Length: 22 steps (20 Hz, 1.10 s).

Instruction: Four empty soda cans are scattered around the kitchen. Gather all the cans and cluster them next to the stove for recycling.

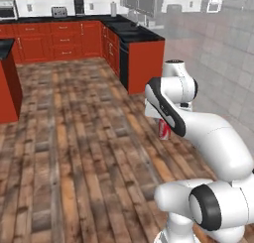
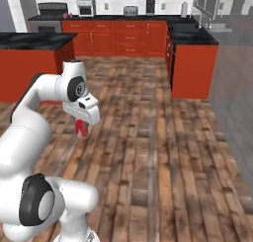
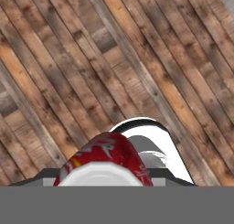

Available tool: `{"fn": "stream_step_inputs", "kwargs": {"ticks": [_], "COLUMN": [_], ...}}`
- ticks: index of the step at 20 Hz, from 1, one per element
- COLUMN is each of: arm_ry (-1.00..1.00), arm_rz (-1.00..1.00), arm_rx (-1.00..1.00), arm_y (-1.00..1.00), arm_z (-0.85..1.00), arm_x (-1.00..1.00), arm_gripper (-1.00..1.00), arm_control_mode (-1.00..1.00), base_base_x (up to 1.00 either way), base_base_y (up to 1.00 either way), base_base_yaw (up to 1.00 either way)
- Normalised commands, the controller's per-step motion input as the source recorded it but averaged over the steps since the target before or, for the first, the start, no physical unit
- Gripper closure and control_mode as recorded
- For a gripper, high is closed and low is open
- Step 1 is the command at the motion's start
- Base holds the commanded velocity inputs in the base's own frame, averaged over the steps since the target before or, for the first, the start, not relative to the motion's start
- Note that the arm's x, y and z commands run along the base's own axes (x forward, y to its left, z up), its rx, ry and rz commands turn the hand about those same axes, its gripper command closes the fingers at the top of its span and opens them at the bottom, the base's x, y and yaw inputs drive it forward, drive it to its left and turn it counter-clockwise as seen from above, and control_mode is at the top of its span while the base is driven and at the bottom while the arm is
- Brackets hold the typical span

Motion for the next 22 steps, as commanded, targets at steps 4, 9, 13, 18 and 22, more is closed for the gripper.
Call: {"fn": "stream_step_inputs", "kwargs": {"ticks": [4,9,13,18,22], "arm_ry": [0.00,0.00,0.00,0.00,0.00], "arm_rz": [0.00,0.00,0.00,0.00,0.00], "arm_rx": [0.00,0.00,0.00,0.00,0.00], "arm_y": [0.00,0.00,0.00,0.00,0.00], "arm_z": [0.00,0.00,0.00,0.00,0.00], "arm_x": [0.00,0.00,0.00,0.00,0.00], "arm_gripper": [1.00,1.00,1.00,1.00,1.00], "arm_control_mode": [1.00,1.00,1.00,1.00,1.00], "base_base_x": [0.75,0.75,0.74,0.74,0.73], "base_base_y": [0.00,0.00,0.00,0.00,0.00], "base_base_yaw": [0.03,0.03,0.03,0.03,0.02]}}
